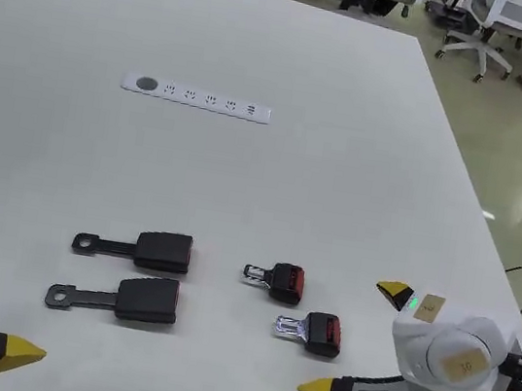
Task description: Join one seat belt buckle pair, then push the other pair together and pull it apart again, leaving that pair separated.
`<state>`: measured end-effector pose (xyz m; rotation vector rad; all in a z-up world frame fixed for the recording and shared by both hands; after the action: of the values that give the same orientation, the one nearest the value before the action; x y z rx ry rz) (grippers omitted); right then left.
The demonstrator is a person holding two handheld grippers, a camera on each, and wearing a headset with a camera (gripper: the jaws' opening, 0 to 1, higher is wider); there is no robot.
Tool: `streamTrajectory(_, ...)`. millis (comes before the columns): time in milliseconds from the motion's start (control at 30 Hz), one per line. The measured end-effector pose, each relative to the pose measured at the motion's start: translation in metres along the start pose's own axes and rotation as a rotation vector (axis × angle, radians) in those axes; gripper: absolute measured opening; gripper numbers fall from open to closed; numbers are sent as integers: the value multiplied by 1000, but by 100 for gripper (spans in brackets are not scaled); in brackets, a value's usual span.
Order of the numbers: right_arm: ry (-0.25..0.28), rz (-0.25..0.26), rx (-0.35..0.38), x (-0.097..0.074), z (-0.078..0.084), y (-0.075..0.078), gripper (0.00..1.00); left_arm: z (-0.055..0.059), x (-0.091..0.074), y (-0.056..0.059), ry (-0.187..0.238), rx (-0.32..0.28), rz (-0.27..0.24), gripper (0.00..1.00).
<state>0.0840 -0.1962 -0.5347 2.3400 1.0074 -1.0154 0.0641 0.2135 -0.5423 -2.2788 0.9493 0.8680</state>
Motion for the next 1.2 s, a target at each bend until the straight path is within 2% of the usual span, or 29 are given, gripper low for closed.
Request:
streamTrajectory(467,3,-8,-20,3,-2,0,90,1,2,-1,4,3,11,96)
streamTrajectory(733,8,3,-11,1,-2,2,90,10,-1,-8,7,-16,-11,95)
streamTrajectory(1000,-3,3,-10,-1,-1,1,90,8,-2,-6,5,-11,-7,96)
streamTrajectory(1200,-19,3,-17,0,3,2,88,7,1,0,-9,2,23,90)
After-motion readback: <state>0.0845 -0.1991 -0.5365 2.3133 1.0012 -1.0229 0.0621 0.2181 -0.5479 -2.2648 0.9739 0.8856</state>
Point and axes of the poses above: the centre of the closed fingertips' face, and the gripper's own axes: x roughly forward along the fingers, y roughly to its right, z roughly out of its underside, the point moved 9 cm from there along -x, roughly backward along the fingers, and after that the axes turned 10 degrees about x, right-handed, at the moved point
